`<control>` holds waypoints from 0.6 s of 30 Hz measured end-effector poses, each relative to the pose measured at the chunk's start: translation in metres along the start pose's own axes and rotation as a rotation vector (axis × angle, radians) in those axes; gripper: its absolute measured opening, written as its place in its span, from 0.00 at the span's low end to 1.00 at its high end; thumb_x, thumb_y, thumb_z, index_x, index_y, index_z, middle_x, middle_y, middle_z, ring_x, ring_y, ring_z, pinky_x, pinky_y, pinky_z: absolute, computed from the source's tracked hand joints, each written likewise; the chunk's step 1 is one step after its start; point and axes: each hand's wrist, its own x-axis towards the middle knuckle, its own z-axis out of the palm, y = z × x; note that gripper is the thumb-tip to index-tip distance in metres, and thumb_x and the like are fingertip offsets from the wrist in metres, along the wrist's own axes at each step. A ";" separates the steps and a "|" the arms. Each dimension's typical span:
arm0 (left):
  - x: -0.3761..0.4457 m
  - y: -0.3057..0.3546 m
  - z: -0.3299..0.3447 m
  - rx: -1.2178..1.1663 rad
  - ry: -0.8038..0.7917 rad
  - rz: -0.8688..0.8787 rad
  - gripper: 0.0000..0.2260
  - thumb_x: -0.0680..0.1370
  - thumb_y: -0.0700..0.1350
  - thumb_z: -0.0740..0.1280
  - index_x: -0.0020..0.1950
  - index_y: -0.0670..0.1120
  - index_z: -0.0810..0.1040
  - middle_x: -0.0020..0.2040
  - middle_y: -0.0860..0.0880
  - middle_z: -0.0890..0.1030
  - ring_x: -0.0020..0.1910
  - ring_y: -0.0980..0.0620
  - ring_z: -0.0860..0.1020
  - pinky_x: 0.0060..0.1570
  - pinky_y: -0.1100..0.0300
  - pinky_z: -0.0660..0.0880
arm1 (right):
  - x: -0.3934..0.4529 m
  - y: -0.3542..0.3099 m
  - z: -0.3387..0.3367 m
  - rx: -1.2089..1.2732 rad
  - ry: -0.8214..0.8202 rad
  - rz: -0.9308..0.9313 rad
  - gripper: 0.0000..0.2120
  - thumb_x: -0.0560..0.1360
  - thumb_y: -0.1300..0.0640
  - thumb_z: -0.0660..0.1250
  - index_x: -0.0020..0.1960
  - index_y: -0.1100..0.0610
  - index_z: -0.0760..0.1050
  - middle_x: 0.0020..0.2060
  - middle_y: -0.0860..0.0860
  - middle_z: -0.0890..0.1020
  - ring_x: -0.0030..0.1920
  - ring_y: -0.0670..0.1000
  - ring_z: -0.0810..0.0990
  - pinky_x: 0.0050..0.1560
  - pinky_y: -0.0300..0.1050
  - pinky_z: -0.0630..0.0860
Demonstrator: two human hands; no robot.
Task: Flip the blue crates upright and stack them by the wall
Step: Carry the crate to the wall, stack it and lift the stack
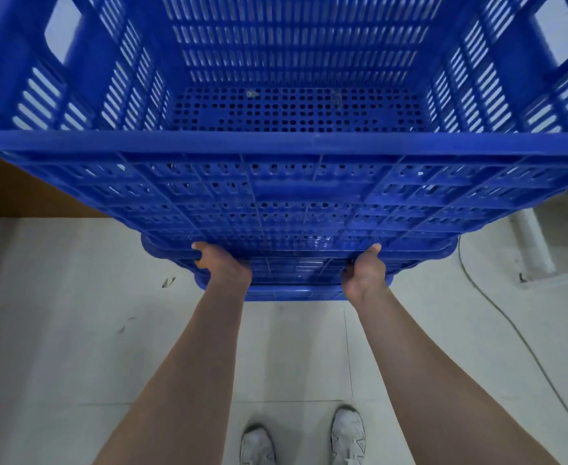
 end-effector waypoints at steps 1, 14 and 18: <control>-0.002 -0.001 0.002 -0.021 0.013 -0.008 0.28 0.80 0.62 0.53 0.79 0.59 0.51 0.78 0.52 0.62 0.74 0.43 0.66 0.73 0.42 0.64 | -0.003 -0.002 0.001 0.019 -0.017 0.003 0.27 0.82 0.40 0.50 0.74 0.54 0.64 0.63 0.49 0.75 0.57 0.51 0.76 0.59 0.44 0.73; -0.008 -0.003 -0.017 -0.108 -0.143 -0.041 0.32 0.78 0.66 0.51 0.80 0.56 0.51 0.79 0.51 0.60 0.76 0.43 0.62 0.75 0.41 0.56 | -0.007 -0.014 -0.024 -0.001 -0.265 0.034 0.29 0.82 0.40 0.50 0.76 0.56 0.60 0.73 0.55 0.67 0.74 0.54 0.66 0.77 0.53 0.57; -0.002 -0.019 -0.042 -0.068 -0.092 -0.008 0.24 0.81 0.63 0.47 0.58 0.49 0.75 0.48 0.48 0.76 0.42 0.48 0.75 0.51 0.50 0.77 | -0.001 0.008 -0.055 0.037 -0.253 -0.038 0.33 0.80 0.37 0.50 0.79 0.54 0.52 0.76 0.56 0.62 0.73 0.55 0.66 0.75 0.51 0.59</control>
